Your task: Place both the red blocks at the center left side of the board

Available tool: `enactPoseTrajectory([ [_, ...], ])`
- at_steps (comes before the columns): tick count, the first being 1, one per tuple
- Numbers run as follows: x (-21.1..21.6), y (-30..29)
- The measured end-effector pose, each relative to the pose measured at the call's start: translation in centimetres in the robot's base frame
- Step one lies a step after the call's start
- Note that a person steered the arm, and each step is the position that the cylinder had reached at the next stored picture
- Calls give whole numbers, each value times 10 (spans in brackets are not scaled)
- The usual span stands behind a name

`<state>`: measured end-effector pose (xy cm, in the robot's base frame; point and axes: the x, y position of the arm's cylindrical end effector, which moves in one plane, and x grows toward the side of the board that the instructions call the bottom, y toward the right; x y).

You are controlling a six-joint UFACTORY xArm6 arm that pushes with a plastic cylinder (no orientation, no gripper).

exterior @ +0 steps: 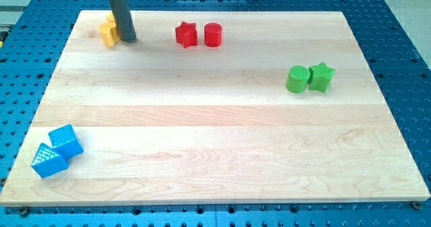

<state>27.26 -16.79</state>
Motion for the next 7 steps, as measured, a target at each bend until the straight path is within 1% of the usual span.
enactPoseTrajectory([
  [1, -15, 6],
  [2, -33, 28],
  [3, -69, 100],
  [4, -68, 156],
  [5, -16, 161],
  [6, 24, 130],
  [7, 43, 100],
])
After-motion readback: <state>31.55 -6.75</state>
